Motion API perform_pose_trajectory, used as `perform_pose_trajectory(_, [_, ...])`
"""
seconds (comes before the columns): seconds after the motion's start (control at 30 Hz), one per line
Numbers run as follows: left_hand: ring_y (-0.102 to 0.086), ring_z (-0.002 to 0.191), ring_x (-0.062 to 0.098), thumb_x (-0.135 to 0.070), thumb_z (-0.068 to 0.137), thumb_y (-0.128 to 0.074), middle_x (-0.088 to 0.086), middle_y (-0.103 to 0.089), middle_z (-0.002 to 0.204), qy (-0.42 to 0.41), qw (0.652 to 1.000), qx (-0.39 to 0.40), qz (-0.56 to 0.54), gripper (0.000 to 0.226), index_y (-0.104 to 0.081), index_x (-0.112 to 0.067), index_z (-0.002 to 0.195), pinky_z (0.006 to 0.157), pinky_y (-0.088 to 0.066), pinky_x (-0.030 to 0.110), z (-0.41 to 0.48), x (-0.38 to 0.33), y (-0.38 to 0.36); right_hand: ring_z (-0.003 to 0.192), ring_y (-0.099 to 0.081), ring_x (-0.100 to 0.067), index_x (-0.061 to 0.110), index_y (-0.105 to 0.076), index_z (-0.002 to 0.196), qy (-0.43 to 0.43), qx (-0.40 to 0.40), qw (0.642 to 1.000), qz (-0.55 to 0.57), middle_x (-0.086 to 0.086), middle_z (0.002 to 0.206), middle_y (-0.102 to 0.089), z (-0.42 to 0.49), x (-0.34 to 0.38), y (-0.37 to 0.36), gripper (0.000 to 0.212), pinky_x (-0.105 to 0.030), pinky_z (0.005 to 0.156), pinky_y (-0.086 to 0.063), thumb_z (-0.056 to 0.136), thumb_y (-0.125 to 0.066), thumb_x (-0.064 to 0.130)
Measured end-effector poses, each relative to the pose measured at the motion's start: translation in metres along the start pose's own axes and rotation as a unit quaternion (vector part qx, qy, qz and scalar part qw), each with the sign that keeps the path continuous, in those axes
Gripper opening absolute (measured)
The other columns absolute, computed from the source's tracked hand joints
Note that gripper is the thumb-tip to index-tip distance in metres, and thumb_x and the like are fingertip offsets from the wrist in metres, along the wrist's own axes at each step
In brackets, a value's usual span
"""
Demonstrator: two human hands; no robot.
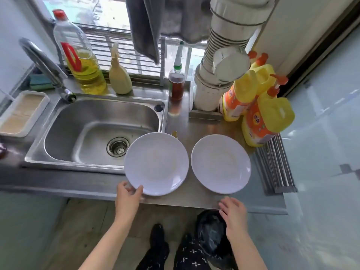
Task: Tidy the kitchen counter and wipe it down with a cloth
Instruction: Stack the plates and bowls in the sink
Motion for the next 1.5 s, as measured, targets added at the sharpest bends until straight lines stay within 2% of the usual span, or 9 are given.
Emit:
perform_pose_trajectory(0.17, [-0.058, 0.091, 0.027, -0.017, 0.089, -0.060, 0.015, -0.059, 0.111, 0.063, 0.997, -0.015, -0.029, 0.048, -0.036, -0.006, 0.129, 0.082, -0.044, 0.036, 0.019, 0.004, -0.004, 0.115, -0.054, -0.036, -0.006, -0.040, 0.131, -0.075, -0.009, 0.995, 0.070, -0.025, 0.127, -0.053, 0.017, 0.014, -0.027, 0.041, -0.039, 0.091, -0.043, 0.096, -0.050, 0.014])
perform_pose_trajectory(0.33, [-0.060, 0.077, 0.027, -0.006, 0.091, -0.055, 0.020, -0.058, 0.104, 0.139, 0.981, -0.017, -0.136, 0.031, -0.044, -0.003, 0.120, 0.074, -0.048, 0.037, 0.021, 0.006, -0.011, 0.093, -0.057, -0.029, -0.005, -0.040, 0.130, -0.113, -0.004, 0.984, 0.140, -0.021, 0.113, -0.057, 0.026, 0.018, -0.036, 0.036, -0.037, 0.091, -0.043, 0.098, -0.044, 0.009])
perform_pose_trajectory(0.5, [-0.059, 0.085, 0.028, -0.005, 0.095, -0.047, 0.014, -0.054, 0.108, 0.144, 0.972, -0.049, -0.178, 0.014, -0.047, -0.005, 0.109, 0.073, -0.050, 0.039, 0.016, 0.000, -0.016, 0.067, -0.061, -0.007, -0.003, -0.052, 0.115, -0.136, -0.013, 0.950, 0.279, -0.021, 0.113, -0.060, 0.034, 0.019, -0.036, 0.031, -0.009, 0.048, -0.047, 0.100, -0.039, 0.021])
perform_pose_trajectory(0.77, [-0.059, 0.079, 0.025, -0.005, 0.095, -0.046, 0.015, -0.062, 0.091, 0.116, 0.969, -0.119, -0.182, 0.014, -0.052, -0.001, 0.106, 0.058, -0.049, 0.029, 0.012, -0.006, 0.015, 0.042, -0.060, -0.012, 0.005, -0.054, 0.111, -0.062, 0.052, 0.997, 0.000, -0.016, 0.098, -0.061, 0.021, 0.053, -0.051, 0.024, -0.014, 0.036, -0.043, 0.089, -0.053, -0.004])
perform_pose_trajectory(0.93, [-0.058, 0.073, 0.021, -0.004, 0.094, -0.047, 0.015, -0.062, 0.090, 0.119, 0.955, -0.175, -0.207, 0.013, -0.053, 0.001, 0.105, 0.059, -0.049, 0.029, 0.036, -0.008, 0.064, 0.038, -0.060, -0.009, 0.011, -0.057, 0.098, -0.010, 0.118, 0.993, -0.028, 0.004, 0.051, -0.065, -0.001, 0.069, -0.105, 0.019, -0.016, 0.037, -0.043, 0.088, -0.053, -0.004])
perform_pose_trajectory(1.03, [-0.055, 0.074, 0.023, -0.001, 0.093, -0.046, 0.017, -0.059, 0.095, 0.114, 0.951, -0.194, -0.214, 0.015, -0.053, 0.002, 0.106, 0.059, -0.048, 0.028, 0.071, -0.017, 0.099, 0.050, -0.057, -0.018, 0.013, -0.057, 0.085, 0.014, 0.152, 0.987, -0.048, -0.007, 0.069, -0.060, -0.013, 0.073, -0.142, 0.018, -0.025, 0.050, -0.043, 0.089, -0.052, -0.003])
perform_pose_trajectory(1.17, [-0.055, 0.067, 0.019, 0.002, 0.091, -0.045, 0.014, -0.058, 0.087, 0.086, 0.966, -0.175, -0.170, 0.011, -0.051, 0.000, 0.101, 0.051, -0.049, 0.025, 0.141, -0.035, 0.141, 0.041, -0.054, -0.005, 0.011, -0.057, 0.080, 0.034, 0.136, 0.988, -0.057, -0.008, 0.071, -0.055, -0.019, 0.066, -0.193, 0.017, -0.014, 0.037, -0.042, 0.088, -0.053, -0.003])
perform_pose_trajectory(1.4, [-0.054, 0.064, 0.026, 0.004, 0.086, -0.047, 0.017, -0.057, 0.086, 0.059, 0.996, -0.060, 0.017, 0.008, -0.052, -0.001, 0.088, 0.049, -0.049, 0.027, 0.277, -0.046, 0.175, 0.050, -0.048, -0.015, 0.010, -0.058, 0.078, 0.058, 0.059, 0.995, -0.058, -0.008, 0.072, -0.056, -0.022, 0.043, -0.269, 0.018, -0.014, 0.034, -0.039, 0.088, -0.053, -0.004])
perform_pose_trajectory(1.5, [-0.058, 0.076, 0.031, -0.003, 0.084, -0.048, 0.013, -0.057, 0.083, 0.058, 0.994, -0.002, 0.093, 0.006, -0.050, -0.008, 0.086, 0.071, -0.053, 0.039, 0.315, -0.043, 0.168, 0.057, -0.049, -0.022, 0.010, -0.057, 0.074, 0.046, 0.016, 0.997, -0.056, -0.012, 0.076, -0.057, -0.020, 0.026, -0.289, 0.018, -0.015, 0.035, -0.041, 0.088, -0.055, -0.002])
Point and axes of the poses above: each hand's wrist, its own z-axis towards the middle knuckle, its own y-axis out of the back of the hand, x = y × z, the point moved 1 cm from there along z, towards the middle knuckle
